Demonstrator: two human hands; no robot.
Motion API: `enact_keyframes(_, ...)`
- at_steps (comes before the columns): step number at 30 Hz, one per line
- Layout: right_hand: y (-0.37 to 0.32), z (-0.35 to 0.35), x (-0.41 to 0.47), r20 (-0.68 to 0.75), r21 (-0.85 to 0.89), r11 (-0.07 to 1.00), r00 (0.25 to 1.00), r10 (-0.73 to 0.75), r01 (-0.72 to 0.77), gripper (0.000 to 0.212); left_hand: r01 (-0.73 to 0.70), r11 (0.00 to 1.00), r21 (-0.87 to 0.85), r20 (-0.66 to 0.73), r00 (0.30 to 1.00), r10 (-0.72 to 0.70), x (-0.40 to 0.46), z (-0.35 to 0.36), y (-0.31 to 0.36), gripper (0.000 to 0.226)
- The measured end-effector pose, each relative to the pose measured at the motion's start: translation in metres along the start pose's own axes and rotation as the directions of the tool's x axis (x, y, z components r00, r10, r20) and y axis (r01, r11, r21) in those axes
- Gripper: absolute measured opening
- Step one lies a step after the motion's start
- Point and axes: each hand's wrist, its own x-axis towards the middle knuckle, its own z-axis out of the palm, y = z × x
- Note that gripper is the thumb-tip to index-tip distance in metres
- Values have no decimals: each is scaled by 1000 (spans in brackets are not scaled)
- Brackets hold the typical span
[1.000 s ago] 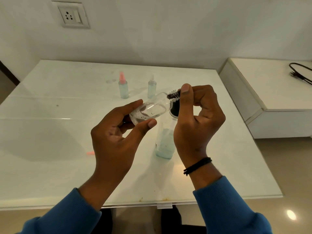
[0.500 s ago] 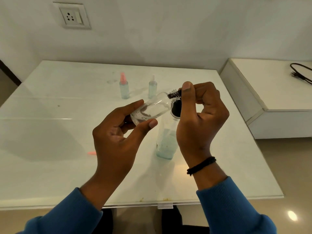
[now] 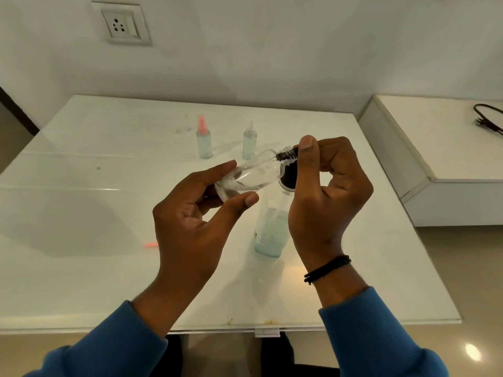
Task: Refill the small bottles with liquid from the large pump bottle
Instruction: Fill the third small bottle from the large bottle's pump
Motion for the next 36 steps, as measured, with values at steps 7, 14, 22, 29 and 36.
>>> enact_keyframes(7,-2,0,3,-3,5,1000,1000,-5,5,31,12,1000,-19,-8,1000,-12,0,0,3,44)
enact_keyframes(14,-3,1,-1,-3,5,1000,1000,-1,1,27,29,999,-20,-22,999,-29,-1,0,2,45)
enact_keyframes(22,-2,2,-3,-1,-7,999,999,-50,50,27,36,999,-22,-25,999,-37,-1,-1,2,45)
enact_keyframes(29,-1,0,0,0,-15,999,999,-42,42,29,33,999,-31,-15,999,-34,0,1,5,44)
enact_keyframes(36,-3,1,1,-1,-4,1000,1000,-19,19,31,27,999,-20,-21,999,-27,0,-1,5,44)
